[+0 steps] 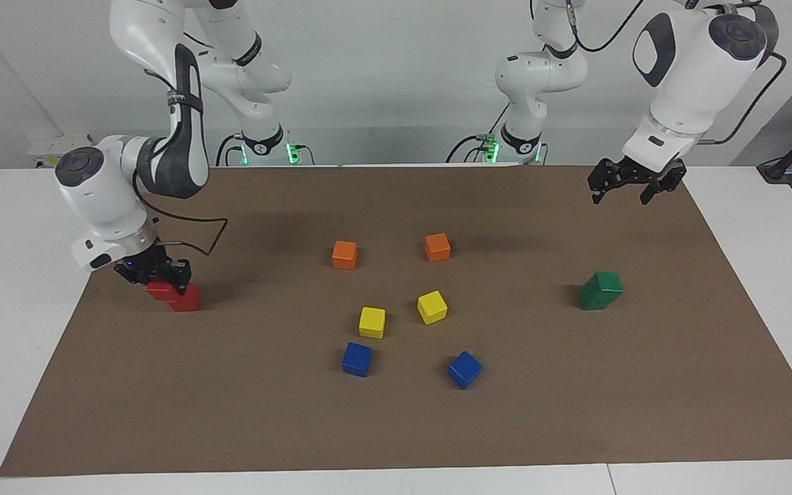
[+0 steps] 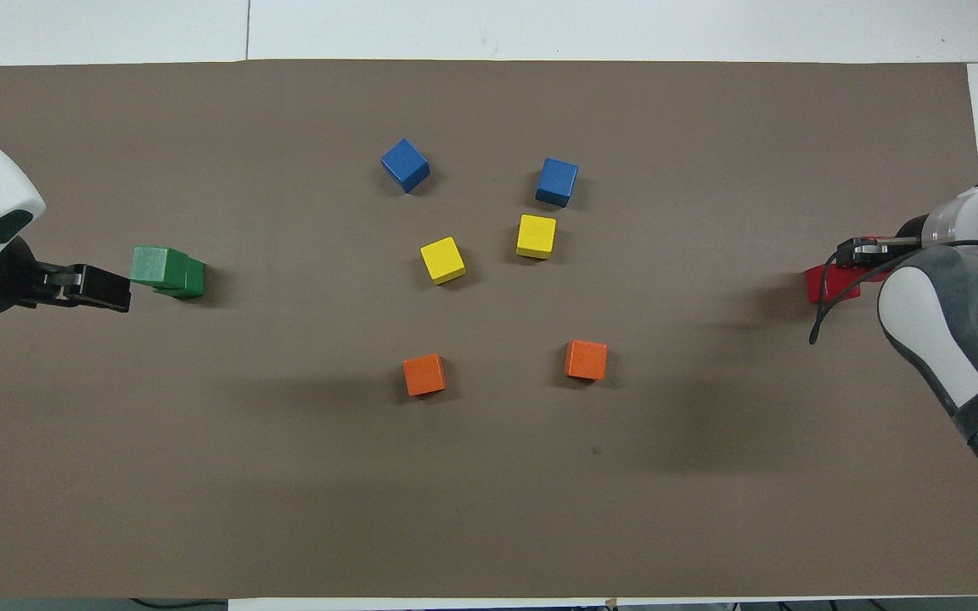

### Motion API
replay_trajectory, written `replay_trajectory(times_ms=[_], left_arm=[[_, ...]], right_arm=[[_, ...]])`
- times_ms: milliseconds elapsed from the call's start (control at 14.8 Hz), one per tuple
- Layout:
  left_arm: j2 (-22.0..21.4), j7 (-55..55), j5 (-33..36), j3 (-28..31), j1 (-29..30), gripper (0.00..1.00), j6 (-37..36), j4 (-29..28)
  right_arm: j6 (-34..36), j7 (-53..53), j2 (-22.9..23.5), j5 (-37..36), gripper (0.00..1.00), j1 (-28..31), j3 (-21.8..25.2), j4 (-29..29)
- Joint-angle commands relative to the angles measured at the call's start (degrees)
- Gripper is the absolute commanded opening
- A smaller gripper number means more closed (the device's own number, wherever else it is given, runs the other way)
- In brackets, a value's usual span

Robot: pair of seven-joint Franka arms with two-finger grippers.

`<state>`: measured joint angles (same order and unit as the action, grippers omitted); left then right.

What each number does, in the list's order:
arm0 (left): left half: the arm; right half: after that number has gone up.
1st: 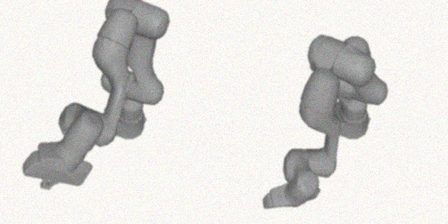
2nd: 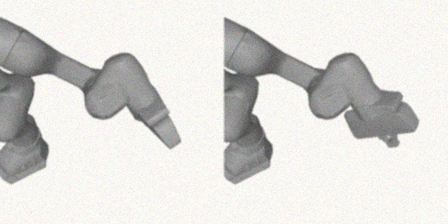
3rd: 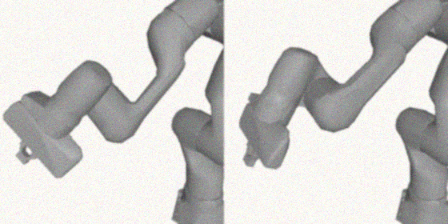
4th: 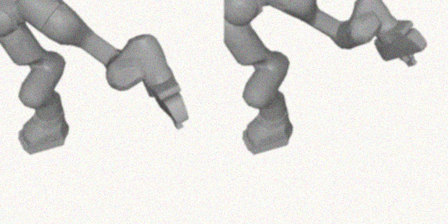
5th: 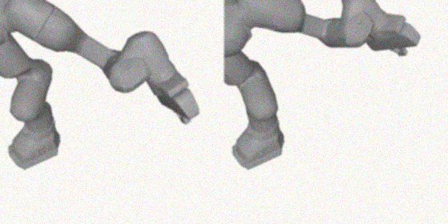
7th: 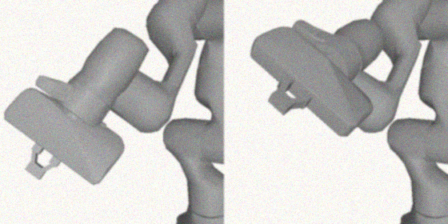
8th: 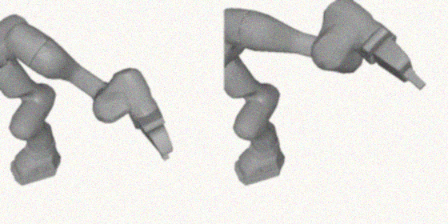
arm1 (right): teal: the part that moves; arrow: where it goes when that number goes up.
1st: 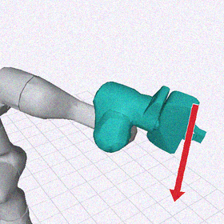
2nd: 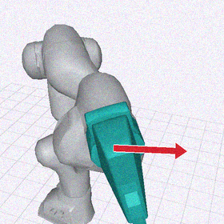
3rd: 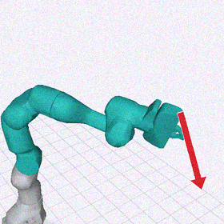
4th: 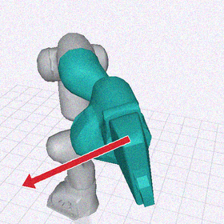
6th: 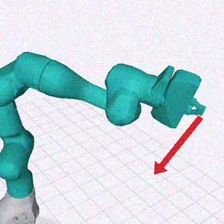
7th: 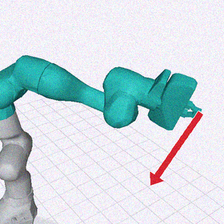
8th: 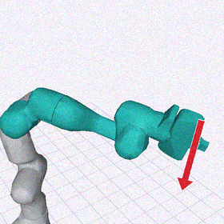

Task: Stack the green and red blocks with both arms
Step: 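Settle and release the red block on the red stack with the right gripper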

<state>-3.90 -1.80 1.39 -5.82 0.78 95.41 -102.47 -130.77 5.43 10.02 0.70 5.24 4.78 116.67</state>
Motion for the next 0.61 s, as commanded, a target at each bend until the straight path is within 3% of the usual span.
replay_trajectory(times_ms=[0,203,338,541], left_arm=[[-0.4,0.7,-0.8,2.6,-2.5,1.00,-0.7,-0.5],[1.4,0.8,-1.1,4.6,-3.4,1.00,-0.7,0.2],[3.6,1.1,-3.1,4.8,-3.5,1.00,-2.5,5.5],[4.5,1.3,-2.9,3.8,-2.9,1.00,-2.9,6.5]], right_arm=[[-3.5,1.0,-2.2,0.0,0.00,0.7,-1.0,4.0],[-6.8,1.5,-2.6,0.0,0.00,0.7,-1.0,6.1],[-7.7,2.5,-2.5,0.0,0.00,1.0,-1.0,6.7],[-8.3,3.2,-2.8,0.0,0.00,1.3,-1.0,7.7]])
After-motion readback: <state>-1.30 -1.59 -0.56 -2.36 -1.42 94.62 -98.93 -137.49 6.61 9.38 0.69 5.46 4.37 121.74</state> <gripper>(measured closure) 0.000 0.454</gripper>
